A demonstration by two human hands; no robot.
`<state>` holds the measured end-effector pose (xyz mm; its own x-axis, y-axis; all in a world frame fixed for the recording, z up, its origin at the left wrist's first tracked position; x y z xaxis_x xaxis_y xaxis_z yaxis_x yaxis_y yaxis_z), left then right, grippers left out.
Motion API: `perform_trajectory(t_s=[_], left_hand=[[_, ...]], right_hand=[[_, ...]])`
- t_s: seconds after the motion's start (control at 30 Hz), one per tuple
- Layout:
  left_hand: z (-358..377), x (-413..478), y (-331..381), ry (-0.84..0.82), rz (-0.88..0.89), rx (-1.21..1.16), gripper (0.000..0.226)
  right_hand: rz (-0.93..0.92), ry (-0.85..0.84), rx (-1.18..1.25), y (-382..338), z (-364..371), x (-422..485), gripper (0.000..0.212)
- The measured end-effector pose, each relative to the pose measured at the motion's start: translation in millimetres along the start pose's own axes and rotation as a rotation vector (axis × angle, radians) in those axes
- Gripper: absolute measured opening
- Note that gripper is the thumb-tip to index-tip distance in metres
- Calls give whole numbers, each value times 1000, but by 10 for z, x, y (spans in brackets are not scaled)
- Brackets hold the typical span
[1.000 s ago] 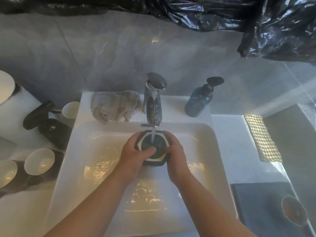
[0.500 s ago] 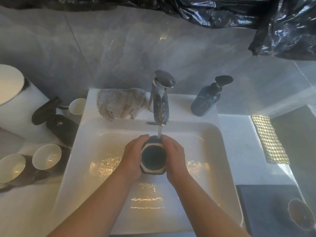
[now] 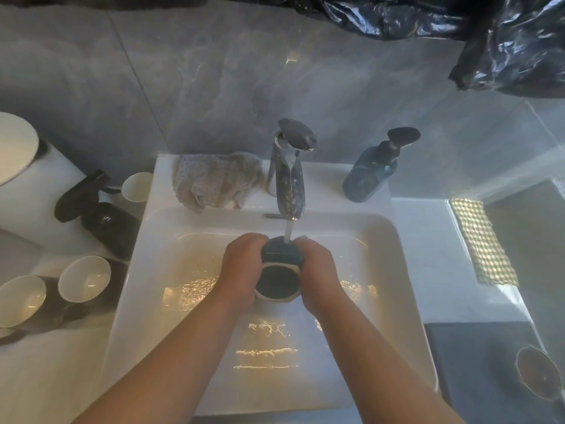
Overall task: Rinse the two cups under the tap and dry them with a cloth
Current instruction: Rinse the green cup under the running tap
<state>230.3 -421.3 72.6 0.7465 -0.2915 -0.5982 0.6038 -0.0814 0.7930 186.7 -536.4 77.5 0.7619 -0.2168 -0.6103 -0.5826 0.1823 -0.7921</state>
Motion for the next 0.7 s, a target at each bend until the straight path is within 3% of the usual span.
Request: perform_trajectory(t_s=[0.17,0.3,0.37,0.53,0.7], left_hand=[[-47,49,-23,-8,-39,-144,37],[-8,2,-51,-96,-41,-44,40],[0,-4,-56,-104,-60,11,41],[-106,67,-88,-114,-219,-90,33],[-133,61,-45,-175,-299,-297,36]], right_hand=[[-5,-24,70,14,-107,42,17],[14,-104,-77,-19,-16,-13,43],[37,-131,-123,-26,2,-39,41],[222,-115,202,10,-54,-43,34],[283,-114,494,-48,-48,-45,33]])
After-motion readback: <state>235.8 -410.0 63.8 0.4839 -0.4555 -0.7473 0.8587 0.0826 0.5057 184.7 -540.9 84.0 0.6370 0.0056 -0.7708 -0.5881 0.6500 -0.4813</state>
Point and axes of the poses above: each hand's wrist, its own x-axis towards the middle knuckle, its own z-axis out of the palm, y = z × x, the point moved 2 cm from there along x, towards the middle knuckle, and after that the axes turned 12 degrees about -y, right-handed, at the moved point
